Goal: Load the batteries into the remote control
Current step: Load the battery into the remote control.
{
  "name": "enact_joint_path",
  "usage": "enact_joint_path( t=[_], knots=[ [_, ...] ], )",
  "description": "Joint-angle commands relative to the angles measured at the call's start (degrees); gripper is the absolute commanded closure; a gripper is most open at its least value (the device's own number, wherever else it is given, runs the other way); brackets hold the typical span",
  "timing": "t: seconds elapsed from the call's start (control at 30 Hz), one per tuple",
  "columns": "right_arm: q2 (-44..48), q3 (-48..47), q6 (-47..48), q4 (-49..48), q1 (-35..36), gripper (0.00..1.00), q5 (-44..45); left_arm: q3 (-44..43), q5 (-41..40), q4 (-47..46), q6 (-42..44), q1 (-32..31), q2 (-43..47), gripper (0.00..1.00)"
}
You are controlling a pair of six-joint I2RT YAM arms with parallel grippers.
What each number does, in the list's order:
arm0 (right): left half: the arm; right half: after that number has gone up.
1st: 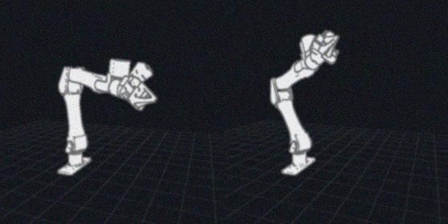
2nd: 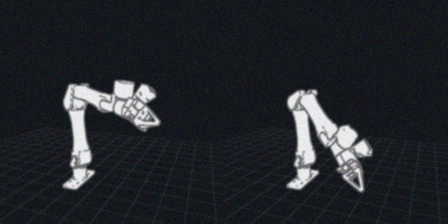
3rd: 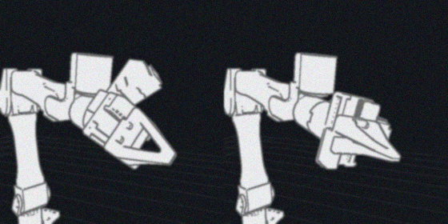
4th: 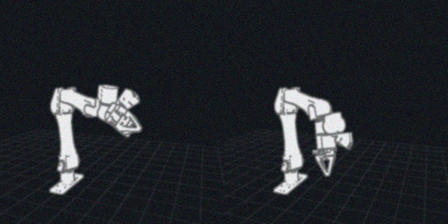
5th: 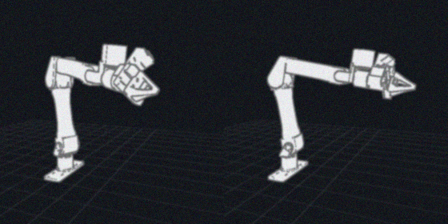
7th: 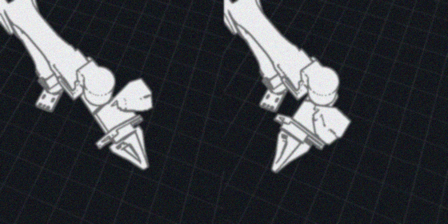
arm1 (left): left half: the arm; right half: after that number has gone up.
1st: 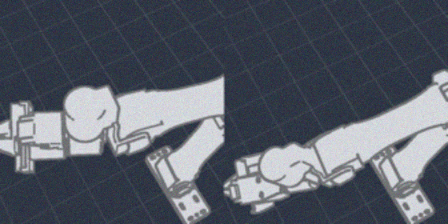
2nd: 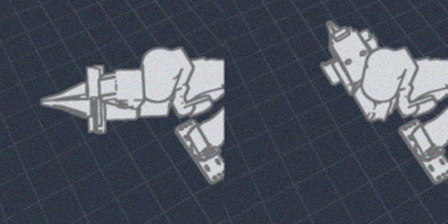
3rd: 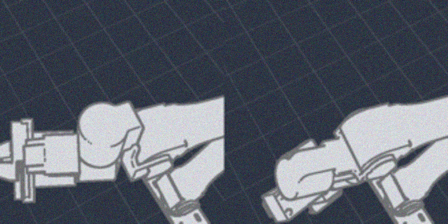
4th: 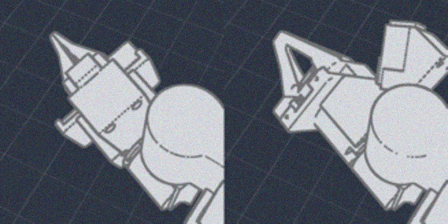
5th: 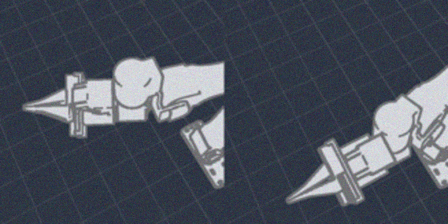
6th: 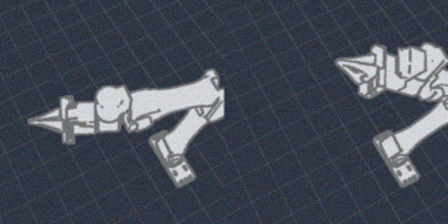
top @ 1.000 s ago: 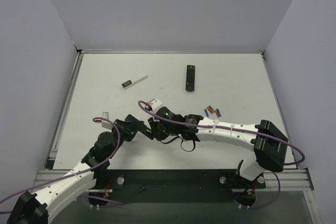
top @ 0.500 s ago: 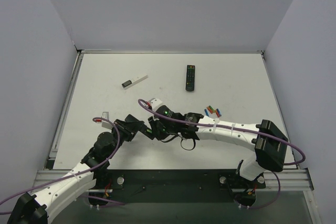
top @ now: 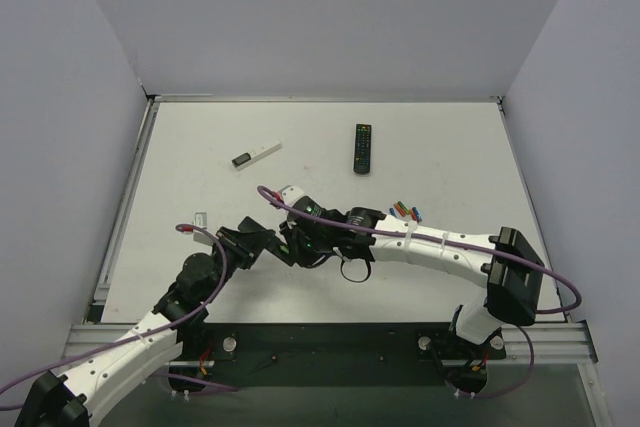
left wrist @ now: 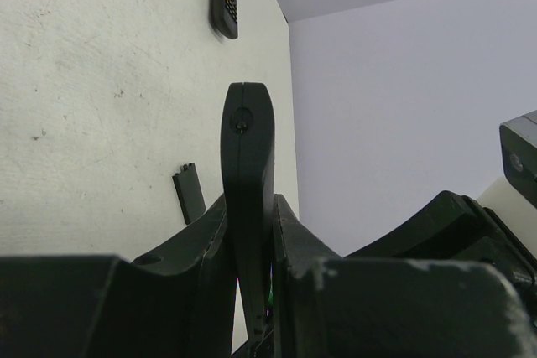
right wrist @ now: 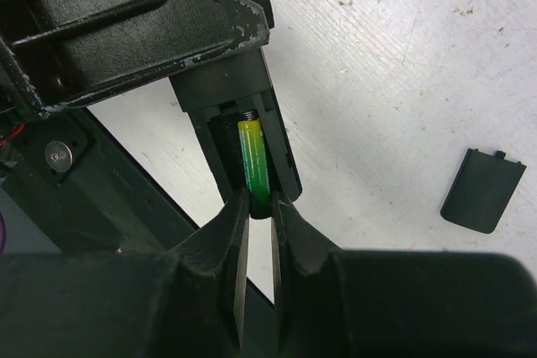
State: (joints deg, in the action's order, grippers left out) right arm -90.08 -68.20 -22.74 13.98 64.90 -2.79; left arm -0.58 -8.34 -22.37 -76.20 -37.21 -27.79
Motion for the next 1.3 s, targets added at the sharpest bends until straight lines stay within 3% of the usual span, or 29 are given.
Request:
enact_joint_path(
  t=[0.0,0.53,1.27],
  knots=[
    [-1.7,-1.9,-0.8,4.4,-0.5,1.0,5.3,-2.7,1.6,-2.7,-0.3,-0.6,1.4,1.0],
    [-2.0,-1.9,-0.7,5.8,-0.5,1.0,4.3,-3.6,-2.8,9.0,-0.9,-0.7,7.4,1.0],
    [-0.6,0.4,-0.7,-1.6,-1.0,1.0,6.8,-3.3,2.7,-0.2,-2.3,-0.8,3.2,1.0]
  ],
)
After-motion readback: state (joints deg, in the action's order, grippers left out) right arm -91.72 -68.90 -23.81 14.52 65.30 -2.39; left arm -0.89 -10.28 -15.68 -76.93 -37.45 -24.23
